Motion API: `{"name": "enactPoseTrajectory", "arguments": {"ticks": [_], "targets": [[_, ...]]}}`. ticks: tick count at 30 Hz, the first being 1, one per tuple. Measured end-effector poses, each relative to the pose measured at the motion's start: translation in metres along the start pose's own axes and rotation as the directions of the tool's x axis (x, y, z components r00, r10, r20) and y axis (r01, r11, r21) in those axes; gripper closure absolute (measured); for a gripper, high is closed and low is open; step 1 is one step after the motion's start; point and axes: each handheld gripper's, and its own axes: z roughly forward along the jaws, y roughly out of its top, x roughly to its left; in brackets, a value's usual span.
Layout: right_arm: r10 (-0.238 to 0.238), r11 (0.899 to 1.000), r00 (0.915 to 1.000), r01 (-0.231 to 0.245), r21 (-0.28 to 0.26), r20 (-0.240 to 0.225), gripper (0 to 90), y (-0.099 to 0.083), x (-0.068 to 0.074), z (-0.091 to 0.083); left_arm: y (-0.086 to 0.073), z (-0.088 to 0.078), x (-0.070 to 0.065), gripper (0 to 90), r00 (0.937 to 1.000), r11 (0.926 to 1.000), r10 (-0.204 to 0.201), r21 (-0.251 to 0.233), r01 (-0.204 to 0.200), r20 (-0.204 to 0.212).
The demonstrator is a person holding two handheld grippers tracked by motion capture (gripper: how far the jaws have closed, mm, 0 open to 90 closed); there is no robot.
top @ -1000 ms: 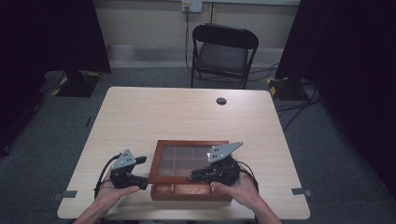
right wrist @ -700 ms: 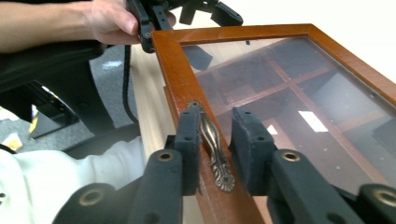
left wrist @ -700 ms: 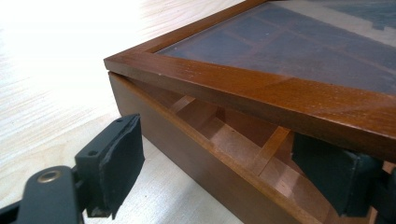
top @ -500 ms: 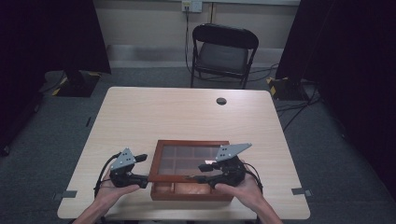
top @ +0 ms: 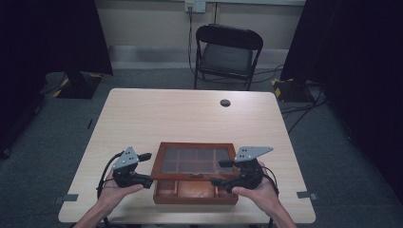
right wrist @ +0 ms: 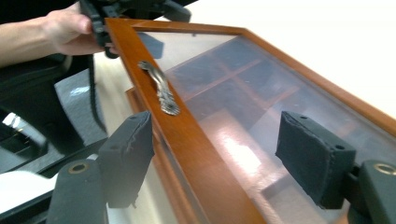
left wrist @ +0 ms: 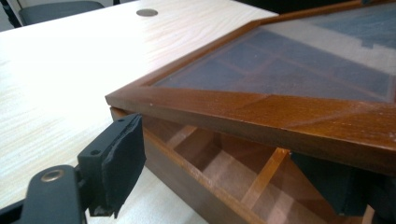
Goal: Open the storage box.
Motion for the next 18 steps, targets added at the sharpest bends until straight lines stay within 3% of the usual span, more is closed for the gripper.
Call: {"name": "enactPoseTrajectory", "arguments": {"ticks": [3, 4, 10, 13, 16, 18], "targets": [[0.005, 1.0, 0.9999, -0.005, -0.018, 0.01, 26.0, 0.001, -0.004, -0.002, 0.005, 0.0, 0.001, 18.4, 0.9998, 0.9998, 0.01, -0.018, -0.01, -0.015], [0.01, 1.0, 0.9999, -0.01, -0.025, 0.012, 23.6, 0.004, -0.006, -0.003, 0.008, 0.003, 0.001, 19.0, 0.9999, 0.9993, 0.006, -0.036, -0.006, -0.011], [0.01, 0.999, 0.9997, -0.009, -0.038, 0.023, 21.7, 0.007, -0.01, -0.007, 0.019, 0.007, 0.001, 23.5, 0.9998, 0.999, 0.015, -0.041, -0.014, 0.011], [0.012, 0.999, 0.9993, -0.01, -0.051, 0.035, 20.3, 0.006, -0.014, -0.012, 0.024, 0.007, 0.001, 25.7, 0.9998, 0.9979, 0.012, -0.064, -0.011, 0.015], [0.012, 0.998, 0.9984, -0.008, -0.062, 0.055, 20.2, 0.005, -0.017, -0.015, 0.028, 0.008, 0.005, 25.5, 0.9995, 0.9979, -0.015, -0.062, 0.017, 0.028], [0.015, 0.998, 0.998, -0.012, -0.061, 0.06, 20.1, 0.005, -0.019, -0.016, 0.029, 0.008, 0.005, 25.7, 0.9996, 0.998, -0.012, -0.062, 0.014, 0.026]]}}
